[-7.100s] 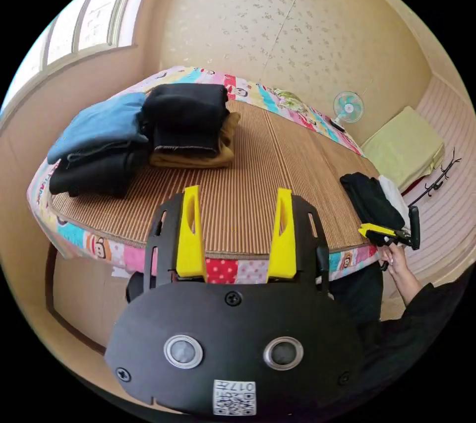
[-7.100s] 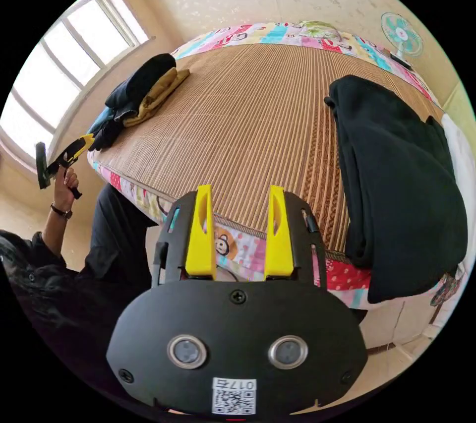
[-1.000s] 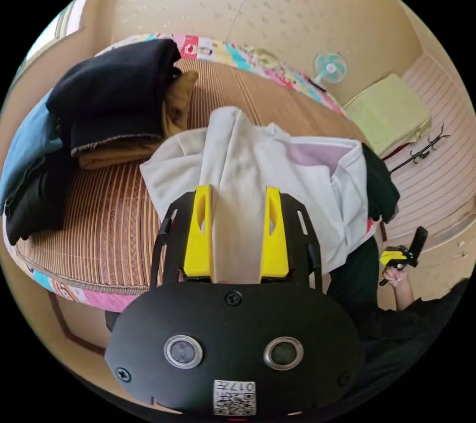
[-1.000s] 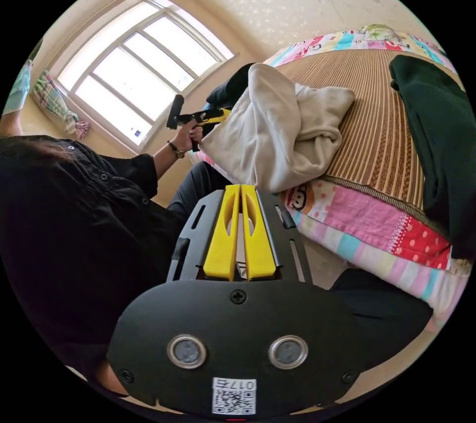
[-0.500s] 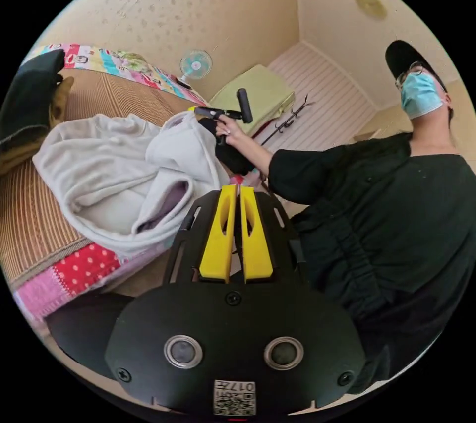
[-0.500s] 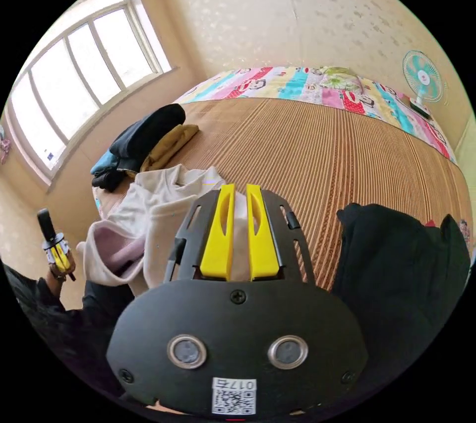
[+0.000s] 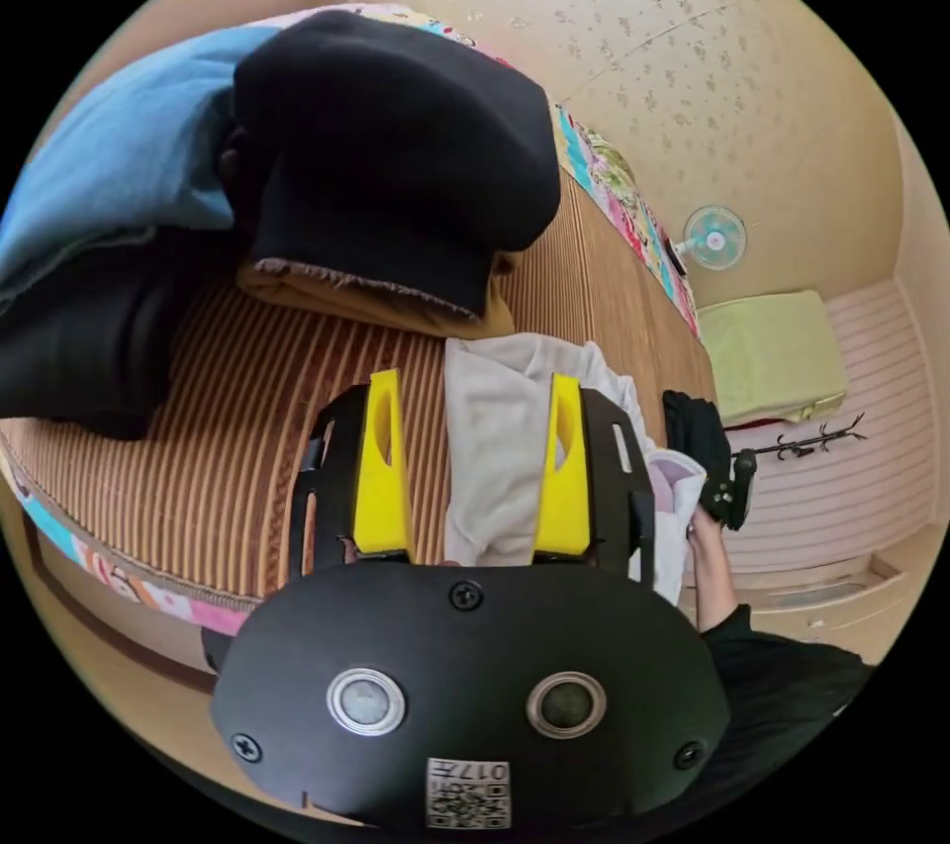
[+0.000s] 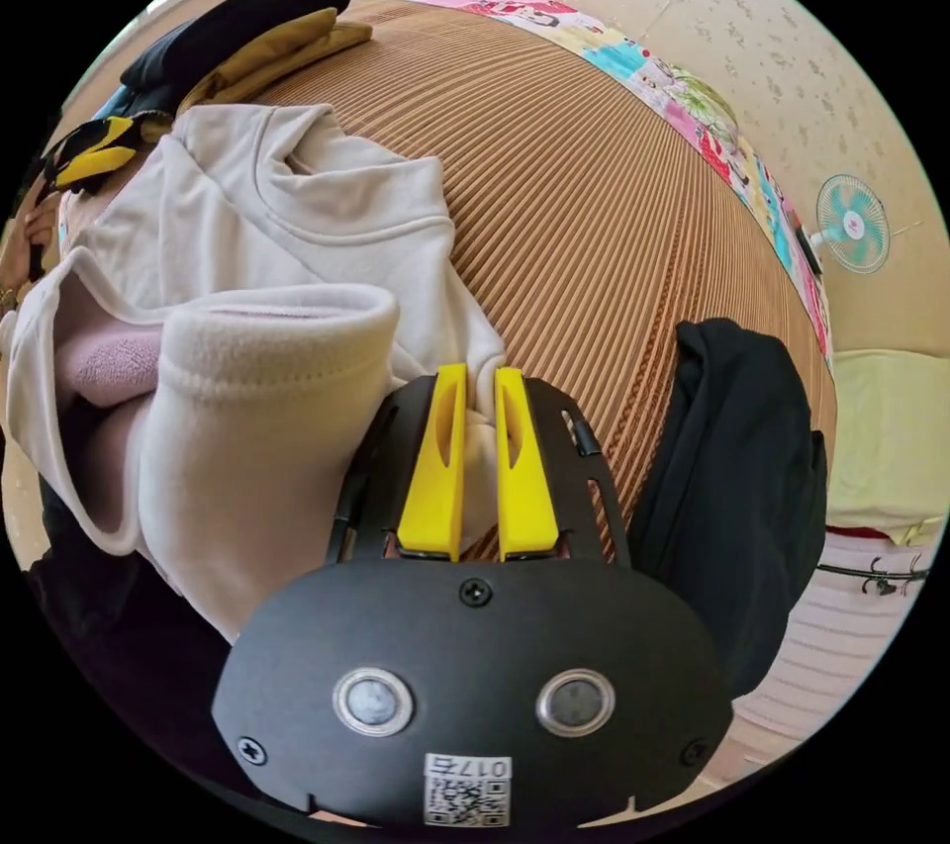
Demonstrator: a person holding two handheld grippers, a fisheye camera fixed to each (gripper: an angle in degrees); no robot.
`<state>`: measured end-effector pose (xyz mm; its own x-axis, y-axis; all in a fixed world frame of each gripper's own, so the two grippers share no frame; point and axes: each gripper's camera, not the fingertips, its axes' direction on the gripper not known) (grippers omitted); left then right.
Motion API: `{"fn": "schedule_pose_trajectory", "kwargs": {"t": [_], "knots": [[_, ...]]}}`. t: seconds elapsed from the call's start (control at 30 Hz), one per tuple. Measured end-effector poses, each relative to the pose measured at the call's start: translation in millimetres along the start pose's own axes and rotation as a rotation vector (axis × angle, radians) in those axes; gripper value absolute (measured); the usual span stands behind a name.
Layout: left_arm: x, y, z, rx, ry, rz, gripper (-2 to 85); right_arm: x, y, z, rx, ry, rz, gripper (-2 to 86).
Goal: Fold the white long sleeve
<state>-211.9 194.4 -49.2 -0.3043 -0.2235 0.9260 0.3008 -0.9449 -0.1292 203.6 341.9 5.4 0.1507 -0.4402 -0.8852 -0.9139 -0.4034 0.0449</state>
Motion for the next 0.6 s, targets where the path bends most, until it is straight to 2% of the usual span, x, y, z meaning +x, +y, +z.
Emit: {"fn": "schedule_pose_trajectory", "kwargs": {"t": [0.07,0.13,0.2,0.23,0.27,0.3,0.33,0.37,0.43,0.53,0.6], "knots": [[-0.6,-8.6,34.2,-0.020,-0.042,-0.076,17.8,-1.2,16.2,2.1,0.024,-0.015,0.030,3.9],[9.5,-0.8,44.4,0.031,-0.125,-0.075,11.3,4.4,23.9,3.3,0.024,-0.067,0.079,3.5],[17.9,6.8,60.8,-0.062,-0.011,-0.053,5.0,15.5,32.1,1.1,0.031,-0.136,0.150,3.2],[23.6,17.7,61.2,-0.083,0.123,-0.014,4.5,26.4,40.6,-4.7,0.056,-0.178,0.220,3.0],[31.4,34.3,46.2,-0.011,0.271,0.066,4.2,40.3,53.6,-18.1,0.125,-0.238,0.301,2.9],[35.6,44.4,33.0,0.053,0.346,0.122,4.1,48.2,62.1,-27.7,0.177,-0.278,0.346,2.8],[42.5,65.7,1.8,0.196,0.469,0.241,4.0,62.8,80.5,-48.1,0.287,-0.365,0.418,2.8],[47.1,84.4,-24.0,0.271,0.459,0.310,4.1,71.8,96.6,-64.9,0.365,-0.419,0.465,2.9],[40.8,100.4,-46.7,0.297,0.345,0.259,4.3,69.7,111.3,-76.7,0.424,-0.384,0.507,3.0],[21.4,99.4,-39.3,0.124,0.215,0.150,6.1,44.8,110.9,-64.1,0.450,-0.311,0.407,3.6],[15.8,99.0,-25.0,0.044,0.119,0.112,10.1,32.5,97.9,-38.2,0.354,-0.230,0.361,4.3]]}}
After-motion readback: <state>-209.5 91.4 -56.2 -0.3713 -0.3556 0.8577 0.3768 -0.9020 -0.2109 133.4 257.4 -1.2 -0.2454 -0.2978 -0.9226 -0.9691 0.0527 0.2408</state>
